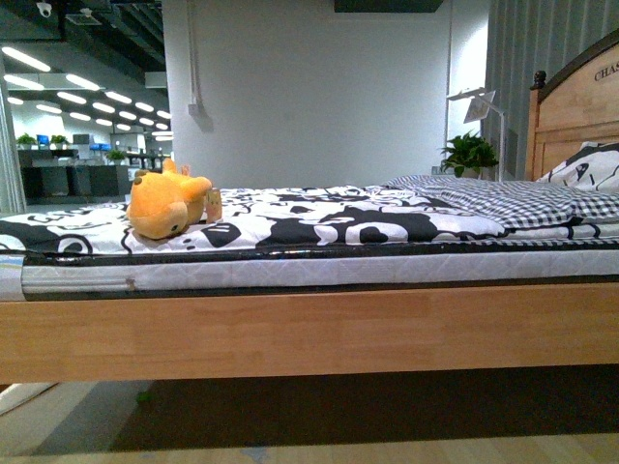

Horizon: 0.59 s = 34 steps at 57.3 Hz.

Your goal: Put away toys

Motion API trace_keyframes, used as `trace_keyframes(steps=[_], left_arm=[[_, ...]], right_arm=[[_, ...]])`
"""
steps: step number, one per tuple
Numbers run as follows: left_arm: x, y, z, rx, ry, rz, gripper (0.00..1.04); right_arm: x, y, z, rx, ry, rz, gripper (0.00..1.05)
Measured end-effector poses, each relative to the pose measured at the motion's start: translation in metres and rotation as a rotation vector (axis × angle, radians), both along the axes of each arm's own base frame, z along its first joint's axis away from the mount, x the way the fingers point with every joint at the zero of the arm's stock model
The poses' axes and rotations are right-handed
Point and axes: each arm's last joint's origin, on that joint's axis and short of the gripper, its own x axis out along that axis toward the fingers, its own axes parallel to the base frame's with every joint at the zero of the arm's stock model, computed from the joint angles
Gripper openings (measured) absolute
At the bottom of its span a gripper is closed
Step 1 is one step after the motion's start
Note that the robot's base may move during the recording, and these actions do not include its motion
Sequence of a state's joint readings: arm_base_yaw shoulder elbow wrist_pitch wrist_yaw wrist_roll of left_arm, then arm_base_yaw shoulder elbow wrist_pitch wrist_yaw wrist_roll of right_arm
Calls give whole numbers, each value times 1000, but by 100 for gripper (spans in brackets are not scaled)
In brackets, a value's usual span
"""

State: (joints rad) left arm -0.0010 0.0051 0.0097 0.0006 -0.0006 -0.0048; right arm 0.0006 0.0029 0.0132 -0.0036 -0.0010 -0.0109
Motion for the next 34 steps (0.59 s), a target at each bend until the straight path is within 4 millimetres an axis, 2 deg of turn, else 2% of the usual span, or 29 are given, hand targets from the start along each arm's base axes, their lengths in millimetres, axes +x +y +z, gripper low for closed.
trace_keyframes(steps=[34], left_arm=[[0,0,0,0,0,0,98]], right_arm=[[0,0,0,0,0,0,98]])
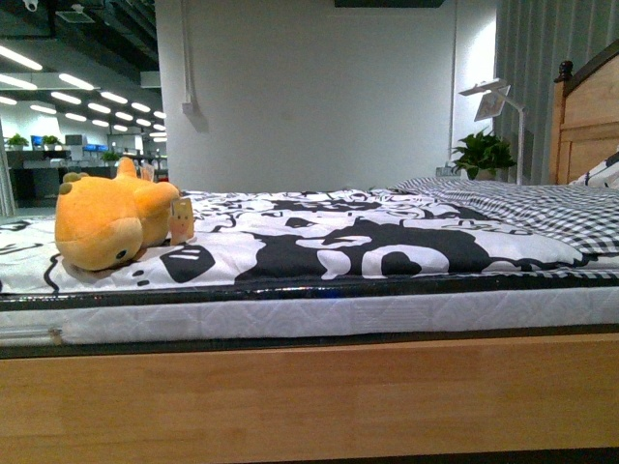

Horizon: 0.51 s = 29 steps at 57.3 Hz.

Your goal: Put away toys

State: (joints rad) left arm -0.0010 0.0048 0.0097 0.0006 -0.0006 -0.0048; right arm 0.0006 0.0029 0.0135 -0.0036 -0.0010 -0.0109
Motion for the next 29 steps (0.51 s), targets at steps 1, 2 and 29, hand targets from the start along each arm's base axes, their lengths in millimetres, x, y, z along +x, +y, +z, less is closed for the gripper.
trace_keyframes(steps=[1,2,29], left_arm=[[0,0,0,0,0,0,98],[0,0,0,0,0,0,98],[0,0,0,0,0,0,98]], right_arm=[[0,0,0,0,0,0,98],[0,0,0,0,0,0,98],[0,0,0,0,0,0,98]])
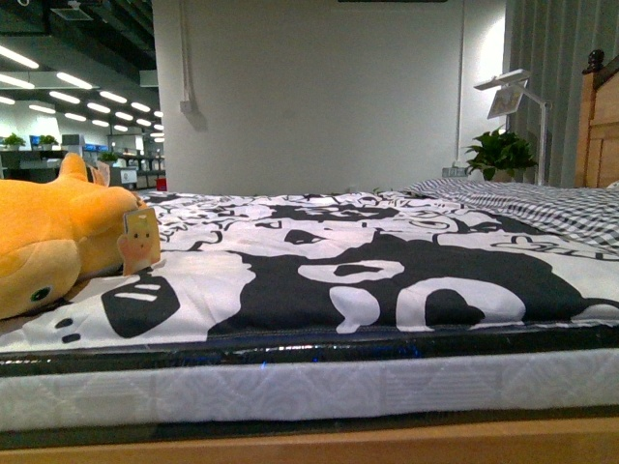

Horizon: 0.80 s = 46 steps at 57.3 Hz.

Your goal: Put away toys

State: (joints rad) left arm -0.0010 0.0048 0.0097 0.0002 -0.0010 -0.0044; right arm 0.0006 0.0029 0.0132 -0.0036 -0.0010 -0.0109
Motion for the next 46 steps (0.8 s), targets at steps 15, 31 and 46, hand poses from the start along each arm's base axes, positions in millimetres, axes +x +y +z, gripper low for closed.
trace_keyframes(steps=[15,31,46], left_arm=[[0,0,0,0,0,0,98],[0,0,0,0,0,0,98],[0,0,0,0,0,-3,98]], right_arm=[[0,0,0,0,0,0,98],[0,0,0,0,-1,0,98],[0,0,0,0,-1,-4,98]])
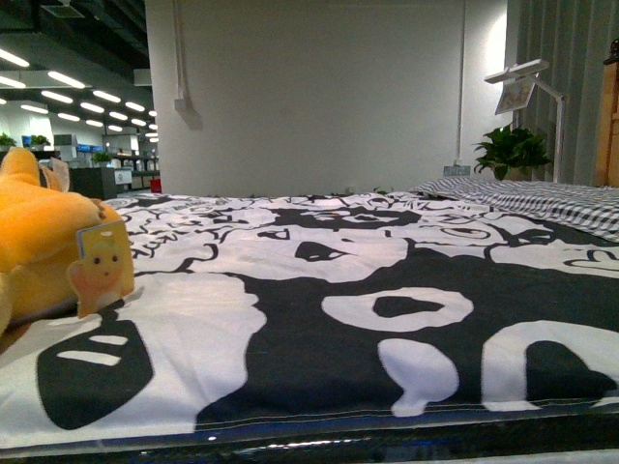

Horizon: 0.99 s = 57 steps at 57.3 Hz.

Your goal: Put away toys

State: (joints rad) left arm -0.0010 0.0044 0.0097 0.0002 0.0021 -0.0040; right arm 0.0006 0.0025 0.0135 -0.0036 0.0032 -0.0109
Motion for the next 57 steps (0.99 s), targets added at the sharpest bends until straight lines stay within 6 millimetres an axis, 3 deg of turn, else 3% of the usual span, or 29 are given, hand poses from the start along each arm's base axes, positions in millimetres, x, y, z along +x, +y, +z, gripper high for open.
trace_keyframes(steps=[57], left_arm=[[0,0,0,0,1,4,98]], right_arm=[[0,0,0,0,-2,7,98]])
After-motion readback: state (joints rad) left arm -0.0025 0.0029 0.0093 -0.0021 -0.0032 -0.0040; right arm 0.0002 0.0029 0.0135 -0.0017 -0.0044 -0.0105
